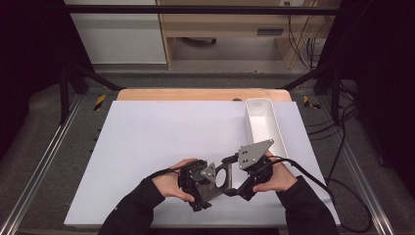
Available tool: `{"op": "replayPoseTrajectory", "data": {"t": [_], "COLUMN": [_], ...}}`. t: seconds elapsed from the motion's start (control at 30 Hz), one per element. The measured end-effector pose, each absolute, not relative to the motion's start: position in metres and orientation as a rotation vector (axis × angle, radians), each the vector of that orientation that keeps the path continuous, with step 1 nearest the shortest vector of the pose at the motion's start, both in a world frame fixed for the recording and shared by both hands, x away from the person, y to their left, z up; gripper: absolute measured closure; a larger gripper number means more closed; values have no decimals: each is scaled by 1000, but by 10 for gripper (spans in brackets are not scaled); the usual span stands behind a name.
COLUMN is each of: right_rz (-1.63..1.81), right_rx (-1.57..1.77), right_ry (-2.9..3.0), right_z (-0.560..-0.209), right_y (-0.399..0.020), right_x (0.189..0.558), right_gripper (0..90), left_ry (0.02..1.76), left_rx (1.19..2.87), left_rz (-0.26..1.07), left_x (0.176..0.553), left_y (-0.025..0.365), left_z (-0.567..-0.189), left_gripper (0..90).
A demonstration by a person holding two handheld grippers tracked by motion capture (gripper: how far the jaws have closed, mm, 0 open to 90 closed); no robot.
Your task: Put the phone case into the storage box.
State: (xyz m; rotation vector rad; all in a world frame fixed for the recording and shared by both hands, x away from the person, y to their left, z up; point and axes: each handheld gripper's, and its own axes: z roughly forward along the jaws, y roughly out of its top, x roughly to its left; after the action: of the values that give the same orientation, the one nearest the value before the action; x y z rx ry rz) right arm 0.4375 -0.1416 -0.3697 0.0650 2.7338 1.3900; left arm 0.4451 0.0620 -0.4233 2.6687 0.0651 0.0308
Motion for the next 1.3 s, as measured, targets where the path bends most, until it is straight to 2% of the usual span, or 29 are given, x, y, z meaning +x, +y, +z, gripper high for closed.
{"op": "replayPoseTrajectory", "data": {"t": [0.27,0.83,1.07,1.3], "right_rz": [1385,1432,1441,1543], "right_rx": [52,74,106,161], "right_ry": [2744,2698,2676,2606], "right_z": [-370,-369,-370,-361], "right_y": [-140,-141,-140,-146], "right_x": [437,438,437,437], "right_gripper": [127,115,21,4], "left_ry": [42,52,70,106], "left_rx": [2672,2627,2588,2524], "left_rz": [43,98,97,96], "left_x": [444,444,445,443], "left_y": [61,64,70,78], "left_z": [-424,-422,-421,-420], "left_gripper": [104,116,116,115]}}
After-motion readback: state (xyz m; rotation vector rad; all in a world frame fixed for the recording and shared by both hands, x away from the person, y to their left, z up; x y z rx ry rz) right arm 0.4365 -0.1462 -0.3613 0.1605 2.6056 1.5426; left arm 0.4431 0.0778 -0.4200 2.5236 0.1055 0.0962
